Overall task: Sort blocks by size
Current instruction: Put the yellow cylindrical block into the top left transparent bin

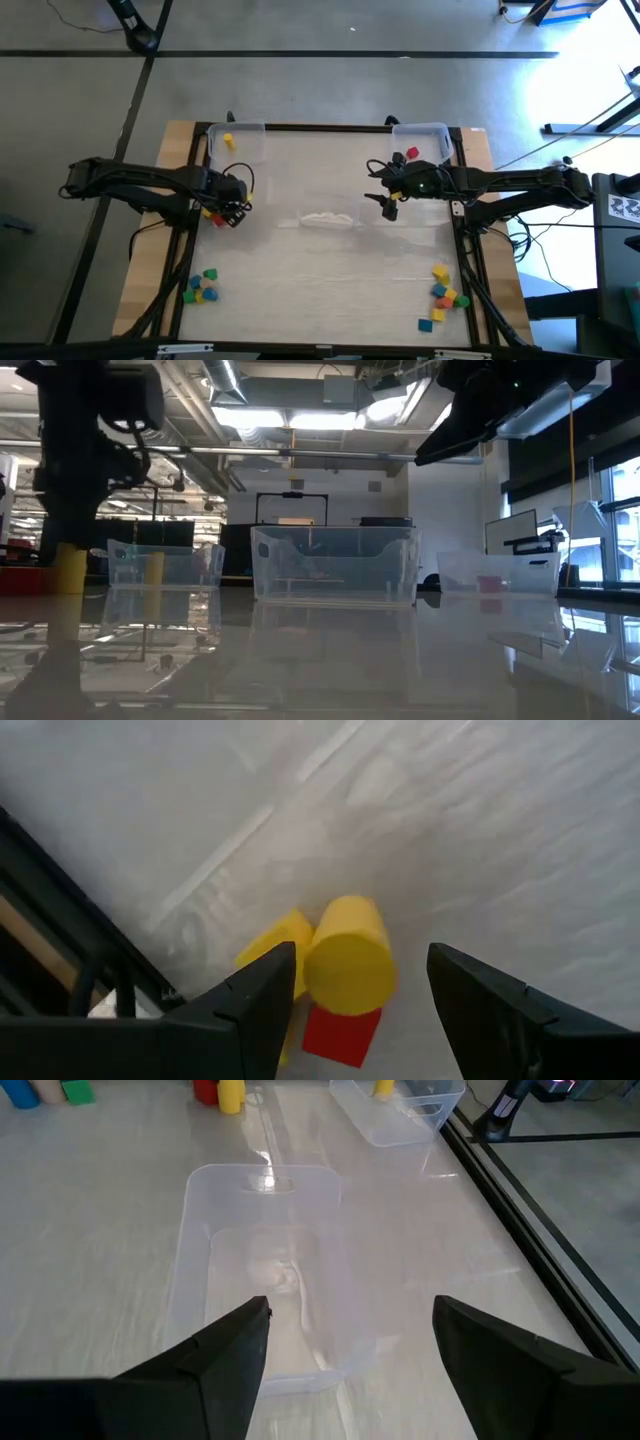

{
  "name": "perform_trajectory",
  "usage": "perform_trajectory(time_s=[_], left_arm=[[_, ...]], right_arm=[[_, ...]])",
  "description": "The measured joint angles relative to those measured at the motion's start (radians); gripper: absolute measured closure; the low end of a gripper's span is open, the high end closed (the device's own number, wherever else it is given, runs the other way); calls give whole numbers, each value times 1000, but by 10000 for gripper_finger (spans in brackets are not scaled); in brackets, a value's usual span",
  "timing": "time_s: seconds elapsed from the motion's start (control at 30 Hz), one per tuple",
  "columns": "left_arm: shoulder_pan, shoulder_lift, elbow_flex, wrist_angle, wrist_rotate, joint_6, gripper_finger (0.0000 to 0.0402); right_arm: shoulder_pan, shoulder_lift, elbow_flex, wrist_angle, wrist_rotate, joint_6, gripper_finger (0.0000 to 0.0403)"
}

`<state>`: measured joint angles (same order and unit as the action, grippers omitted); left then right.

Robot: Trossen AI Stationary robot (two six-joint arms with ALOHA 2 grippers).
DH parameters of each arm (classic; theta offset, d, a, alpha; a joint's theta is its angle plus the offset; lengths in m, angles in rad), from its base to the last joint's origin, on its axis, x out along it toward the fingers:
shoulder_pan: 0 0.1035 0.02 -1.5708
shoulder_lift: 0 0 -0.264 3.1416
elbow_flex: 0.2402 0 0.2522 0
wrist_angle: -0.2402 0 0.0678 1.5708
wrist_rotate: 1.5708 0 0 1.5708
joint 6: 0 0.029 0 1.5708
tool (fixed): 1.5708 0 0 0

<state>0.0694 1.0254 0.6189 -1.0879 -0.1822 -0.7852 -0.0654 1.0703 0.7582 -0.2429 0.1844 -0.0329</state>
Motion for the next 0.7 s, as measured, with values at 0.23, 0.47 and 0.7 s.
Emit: perform_trajectory(time_s=[0.23, 0.47, 0.7], left_arm=[[0, 0, -53, 49, 20, -7, 187], [0, 1, -55, 64, 20, 0, 212], [0, 0, -55, 64, 20, 8, 282]], right_arm=[[0, 14, 0, -11, 42, -2, 123], [0, 15, 0, -5, 42, -2, 123], [0, 15, 0, -6, 42, -1, 123]])
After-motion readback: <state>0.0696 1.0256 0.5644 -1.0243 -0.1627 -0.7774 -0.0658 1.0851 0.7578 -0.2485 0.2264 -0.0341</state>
